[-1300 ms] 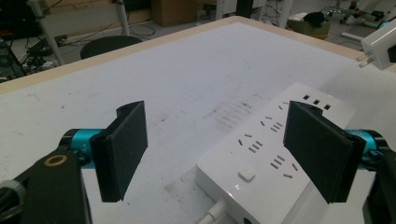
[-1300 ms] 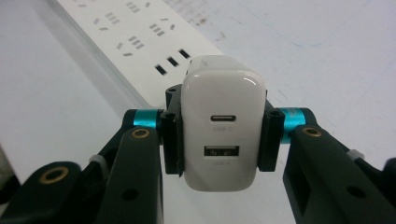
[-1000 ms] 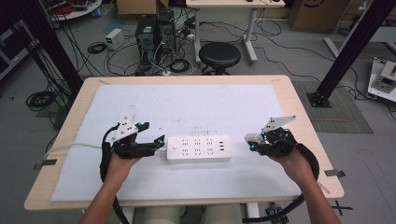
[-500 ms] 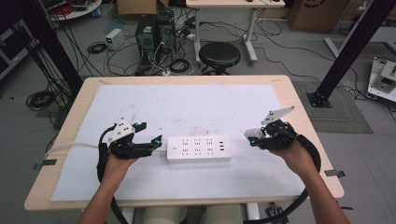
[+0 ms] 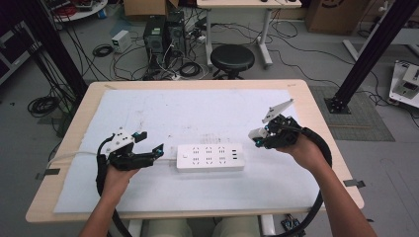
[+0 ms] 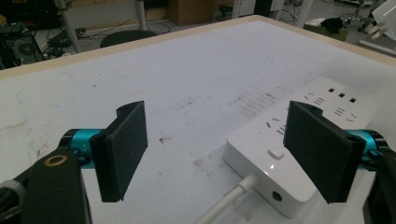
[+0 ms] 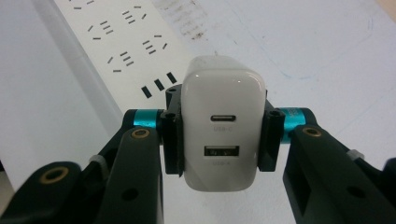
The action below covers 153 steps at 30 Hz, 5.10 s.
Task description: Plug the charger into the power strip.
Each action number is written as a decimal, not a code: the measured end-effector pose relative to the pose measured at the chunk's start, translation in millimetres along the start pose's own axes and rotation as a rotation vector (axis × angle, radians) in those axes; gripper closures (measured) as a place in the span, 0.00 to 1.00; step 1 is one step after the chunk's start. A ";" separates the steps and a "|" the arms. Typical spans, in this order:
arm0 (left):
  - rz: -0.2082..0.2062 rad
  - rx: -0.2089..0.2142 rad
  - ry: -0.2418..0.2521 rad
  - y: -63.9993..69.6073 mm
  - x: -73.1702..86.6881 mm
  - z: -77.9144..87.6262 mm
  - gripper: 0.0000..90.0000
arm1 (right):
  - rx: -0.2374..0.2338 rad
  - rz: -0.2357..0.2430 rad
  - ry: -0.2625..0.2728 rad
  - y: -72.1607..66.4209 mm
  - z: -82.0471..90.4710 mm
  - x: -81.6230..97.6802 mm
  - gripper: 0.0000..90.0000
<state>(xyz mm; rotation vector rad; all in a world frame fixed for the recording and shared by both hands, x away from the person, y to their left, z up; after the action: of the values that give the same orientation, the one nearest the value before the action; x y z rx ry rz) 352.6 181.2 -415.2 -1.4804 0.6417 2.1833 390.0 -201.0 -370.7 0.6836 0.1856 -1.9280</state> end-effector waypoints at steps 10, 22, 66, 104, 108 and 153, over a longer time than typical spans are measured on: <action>0.010 -0.009 0.000 -4.7 4.3 3.5 0.24 | -0.063 0.121 -0.048 -9.5 -26.7 -30.9 0.70; 0.025 -0.004 0.001 -9.0 8.1 5.1 0.24 | -0.120 0.195 -0.102 -14.2 -43.9 -45.6 0.70; 0.043 0.010 -0.001 -15.1 16.3 4.4 0.24 | -0.244 0.425 -0.313 -32.3 -91.3 -65.4 0.70; 0.048 0.014 0.002 -16.4 17.0 3.7 0.24 | -0.243 0.490 -0.475 -41.4 -108.8 -77.8 0.71; 0.047 0.019 0.004 -14.7 16.8 1.8 0.24 | -0.227 0.505 -0.501 -43.9 -110.4 -79.3 0.71; 0.049 0.035 0.012 -4.9 13.8 -0.5 0.24 | -0.109 -0.110 0.045 -9.5 -47.4 -15.3 0.23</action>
<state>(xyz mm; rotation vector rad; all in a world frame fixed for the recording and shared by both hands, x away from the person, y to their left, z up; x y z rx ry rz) 351.1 186.1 -429.0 -1.4762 0.7244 2.1894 404.2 -164.8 -403.3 0.6561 0.3608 -1.9921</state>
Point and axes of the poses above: each handheld gripper's, and its own axes: z roughly backward along the jaws, x roughly out of its underside, y roughly to its right, the point moved 6 cm from there along -z, roughly forward along the jaws, and after that the axes turned 5 degrees about z, right-handed, at the moved point
